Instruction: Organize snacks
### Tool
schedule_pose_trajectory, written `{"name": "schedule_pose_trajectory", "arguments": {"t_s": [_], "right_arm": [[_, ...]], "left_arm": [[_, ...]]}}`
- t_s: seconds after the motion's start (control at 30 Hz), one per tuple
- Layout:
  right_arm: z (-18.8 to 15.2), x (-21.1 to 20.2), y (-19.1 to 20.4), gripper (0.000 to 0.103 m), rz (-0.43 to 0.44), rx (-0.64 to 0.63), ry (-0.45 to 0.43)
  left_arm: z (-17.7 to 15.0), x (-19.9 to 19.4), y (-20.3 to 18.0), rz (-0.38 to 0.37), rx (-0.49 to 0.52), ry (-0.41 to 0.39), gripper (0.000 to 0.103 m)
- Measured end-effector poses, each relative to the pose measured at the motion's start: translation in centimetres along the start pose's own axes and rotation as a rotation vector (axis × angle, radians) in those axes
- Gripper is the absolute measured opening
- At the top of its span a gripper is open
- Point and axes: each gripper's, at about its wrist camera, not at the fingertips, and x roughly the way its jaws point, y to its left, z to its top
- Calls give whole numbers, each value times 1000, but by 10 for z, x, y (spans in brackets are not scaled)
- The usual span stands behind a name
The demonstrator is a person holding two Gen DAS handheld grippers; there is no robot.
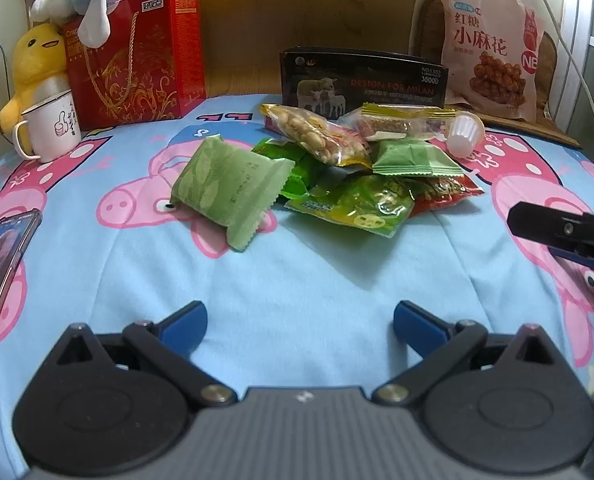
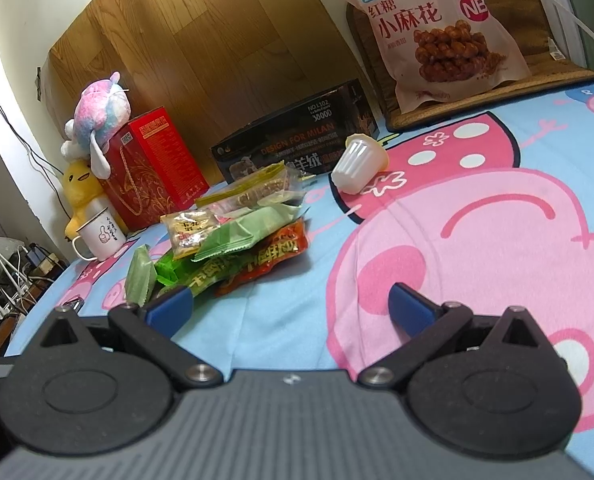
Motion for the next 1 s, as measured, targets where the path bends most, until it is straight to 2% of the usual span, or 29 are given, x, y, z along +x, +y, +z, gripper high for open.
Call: {"name": "schedule_pose_trajectory", "arguments": {"t_s": [0.23, 0.3, 0.33, 0.4, 0.47, 0.57, 0.67, 0.87, 0.93, 0.97, 1.0], "right_arm": [[1, 2, 4, 103, -20, -27, 5], [1, 2, 4, 102, 0, -31, 6], [1, 3, 6, 98, 20, -37, 7], [4, 6, 13, 78, 72, -68, 21], [11, 12, 28, 64, 133, -123, 37], [22, 32, 54, 59, 240, -203, 93], [28, 63, 80, 56, 288, -283, 150], [32, 130, 93, 55, 327, -191, 299], [29, 139, 98, 43, 355, -175, 319], [28, 141, 102, 27, 354, -169, 331], [27, 141, 103, 22, 354, -161, 346]], "left_arm": [[2, 0, 33, -6, -58, -41, 103], [3, -2, 50, -3, -92, -53, 103], [2, -3, 61, 1, -120, -62, 103], [2, -6, 79, 4, -168, -80, 103], [0, -10, 97, 8, -207, -102, 103], [-1, -15, 115, 9, -244, -133, 103], [-3, -18, 125, -4, -265, -151, 103], [-10, -28, 134, -36, -264, -187, 103], [-12, -29, 135, -39, -263, -189, 103], [-12, -29, 136, -42, -263, -188, 103], [-12, -29, 136, -46, -263, -187, 103]]}}
